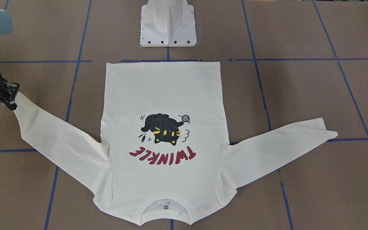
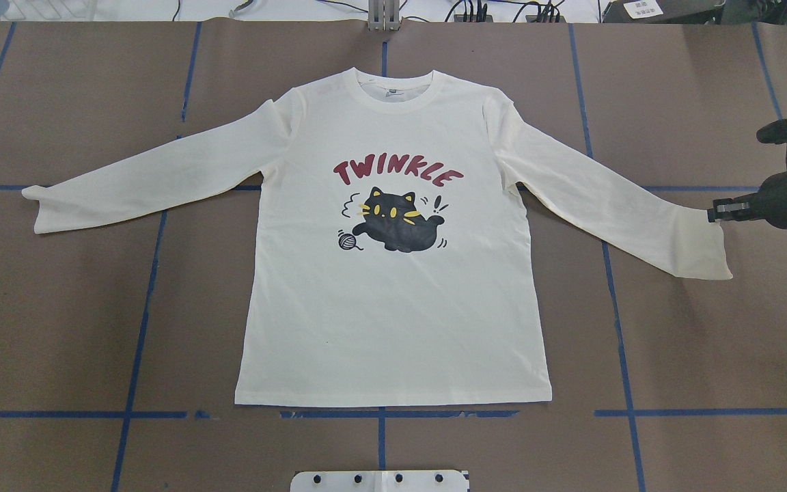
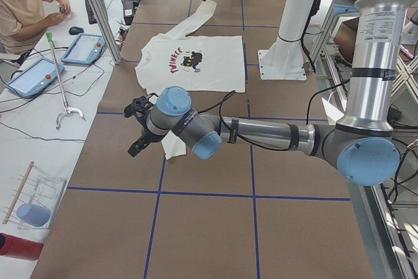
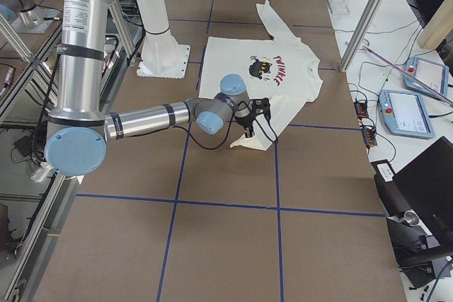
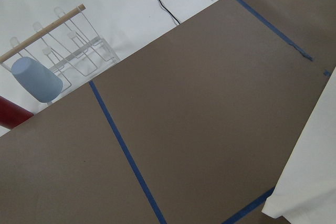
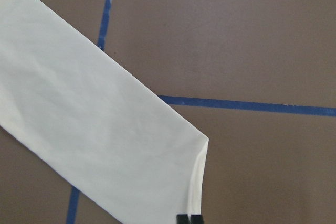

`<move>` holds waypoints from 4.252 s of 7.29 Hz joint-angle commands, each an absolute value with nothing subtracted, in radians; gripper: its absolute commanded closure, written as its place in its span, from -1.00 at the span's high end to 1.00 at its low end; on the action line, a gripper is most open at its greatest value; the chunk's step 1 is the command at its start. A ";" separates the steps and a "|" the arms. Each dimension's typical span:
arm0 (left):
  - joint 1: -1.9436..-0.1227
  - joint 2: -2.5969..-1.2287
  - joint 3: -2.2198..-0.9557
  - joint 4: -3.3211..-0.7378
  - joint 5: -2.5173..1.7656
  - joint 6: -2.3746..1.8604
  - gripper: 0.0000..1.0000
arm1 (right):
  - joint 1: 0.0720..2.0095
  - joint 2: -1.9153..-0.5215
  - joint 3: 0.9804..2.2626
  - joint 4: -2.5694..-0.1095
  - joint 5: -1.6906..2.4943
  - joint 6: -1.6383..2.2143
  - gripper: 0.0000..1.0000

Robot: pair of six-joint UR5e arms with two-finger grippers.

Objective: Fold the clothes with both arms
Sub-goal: 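Grasp the sleeve cuff nearest the right gripper and lift it, then carry the sleeve with the right gripper across the shirt body, then release the sleeve and raise the right gripper away from the shirt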

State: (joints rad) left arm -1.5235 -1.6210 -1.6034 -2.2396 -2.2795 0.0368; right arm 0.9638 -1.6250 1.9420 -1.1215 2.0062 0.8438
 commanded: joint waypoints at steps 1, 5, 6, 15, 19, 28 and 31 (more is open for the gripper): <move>-1.525 -1.620 -1.605 -2.240 -2.279 0.037 1.00 | 0.962 -1.347 2.014 -1.494 1.978 0.859 -1.00; -1.525 -1.621 -1.601 -2.238 -2.279 0.026 1.00 | 0.852 -0.701 1.722 -1.832 1.782 0.976 -1.00; -1.525 -1.621 -1.600 -2.238 -2.279 0.026 1.00 | 0.804 -0.554 1.563 -1.818 1.743 1.049 -1.00; -1.525 -1.623 -1.597 -2.238 -2.279 0.025 1.00 | 0.520 -0.201 0.862 -1.399 1.391 1.542 0.98; -1.409 -1.655 -1.605 -2.447 -2.276 -0.193 1.00 | 0.710 -0.324 1.014 -1.480 1.708 1.376 1.00; -1.073 -1.695 -1.314 -2.589 -2.044 -0.141 0.54 | 1.074 -1.048 1.697 -1.542 2.105 0.719 1.00; -1.154 -1.753 -1.207 -2.594 -2.149 -0.140 0.36 | 1.075 -1.051 1.703 -1.542 2.103 0.719 1.00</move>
